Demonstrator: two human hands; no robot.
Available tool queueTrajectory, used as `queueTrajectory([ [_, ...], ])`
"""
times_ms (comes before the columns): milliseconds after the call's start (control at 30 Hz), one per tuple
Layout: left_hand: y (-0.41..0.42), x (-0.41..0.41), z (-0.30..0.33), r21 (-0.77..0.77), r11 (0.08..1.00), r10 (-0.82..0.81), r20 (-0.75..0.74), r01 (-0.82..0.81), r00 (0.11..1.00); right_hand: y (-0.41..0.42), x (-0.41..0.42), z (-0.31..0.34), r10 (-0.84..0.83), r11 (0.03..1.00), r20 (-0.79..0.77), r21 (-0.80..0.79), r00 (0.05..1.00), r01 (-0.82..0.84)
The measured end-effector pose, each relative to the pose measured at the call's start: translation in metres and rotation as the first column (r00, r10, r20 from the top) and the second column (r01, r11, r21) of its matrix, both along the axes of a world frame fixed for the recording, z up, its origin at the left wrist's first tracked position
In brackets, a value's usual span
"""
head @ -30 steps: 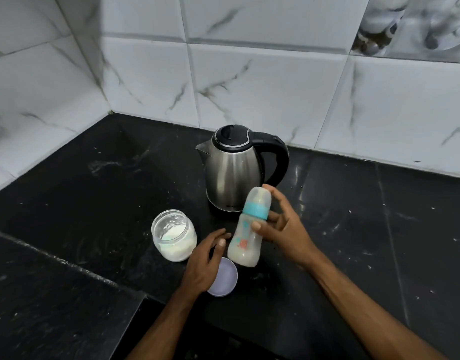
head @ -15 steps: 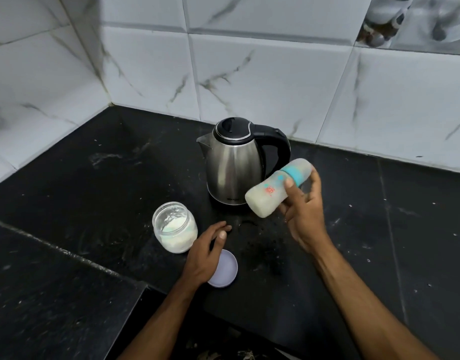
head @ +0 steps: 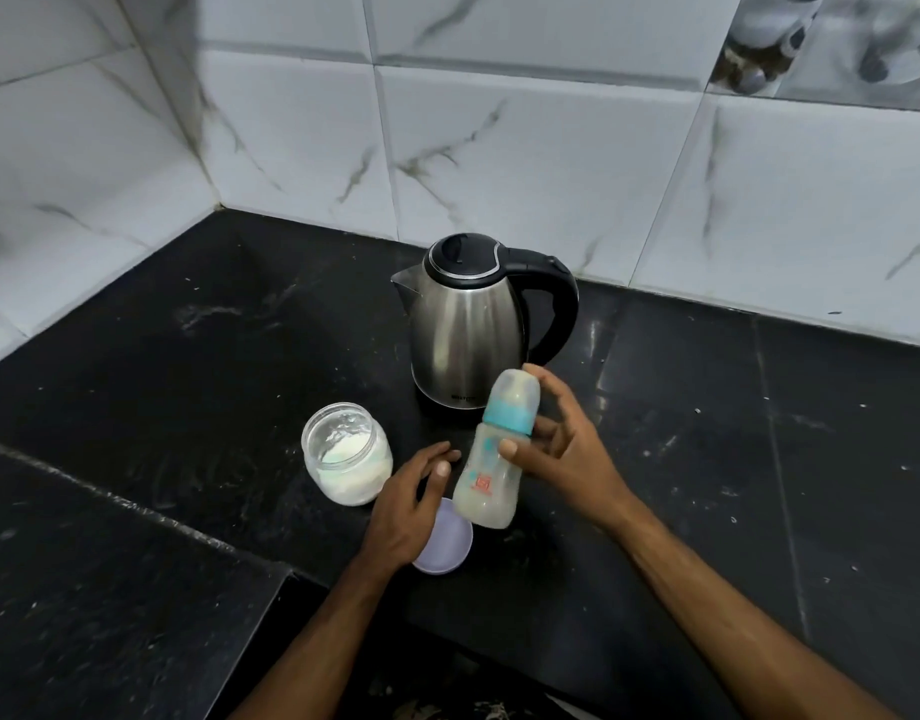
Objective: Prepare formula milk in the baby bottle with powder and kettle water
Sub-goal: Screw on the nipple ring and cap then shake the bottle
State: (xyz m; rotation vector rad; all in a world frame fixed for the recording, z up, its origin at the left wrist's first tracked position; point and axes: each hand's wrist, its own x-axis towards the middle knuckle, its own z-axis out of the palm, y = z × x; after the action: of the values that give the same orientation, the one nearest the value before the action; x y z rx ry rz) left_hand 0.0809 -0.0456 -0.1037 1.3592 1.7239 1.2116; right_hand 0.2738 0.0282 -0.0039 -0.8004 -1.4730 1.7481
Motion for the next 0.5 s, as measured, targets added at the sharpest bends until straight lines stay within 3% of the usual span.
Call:
queueTrajectory([
  [67,0.000,0.000,0.001,0.001,1.000,-0.001,0.002,0.001,1.000,0.009,-0.001,0.005,-0.126,0.992,-0.076,-0.001,0.989,0.126],
  [167,0.000,0.002,0.001,0.005,1.000,-0.003,-0.002,0.003,1.000,0.026,-0.003,0.008,-0.387,0.918,-0.289,-0.214,0.876,0.335],
  [233,0.001,0.001,0.001,0.005,1.000,0.000,-0.001,0.000,1.000,0.019,-0.003,0.004,-0.306,0.947,-0.221,-0.170,0.926,0.272],
  [333,0.001,0.000,0.001,-0.001,1.000,-0.007,0.010,0.007,1.000,0.002,-0.002,0.000,-0.011,1.000,-0.010,0.008,1.000,0.011],
  [400,0.001,0.000,0.002,-0.001,1.000,-0.008,0.002,0.008,1.000,0.011,-0.003,0.003,-0.125,0.992,-0.085,-0.008,0.989,0.125],
  [500,0.000,0.002,0.002,0.004,1.000,-0.005,-0.002,0.005,1.000,0.024,-0.002,0.010,-0.381,0.919,-0.271,-0.211,0.884,0.332],
])
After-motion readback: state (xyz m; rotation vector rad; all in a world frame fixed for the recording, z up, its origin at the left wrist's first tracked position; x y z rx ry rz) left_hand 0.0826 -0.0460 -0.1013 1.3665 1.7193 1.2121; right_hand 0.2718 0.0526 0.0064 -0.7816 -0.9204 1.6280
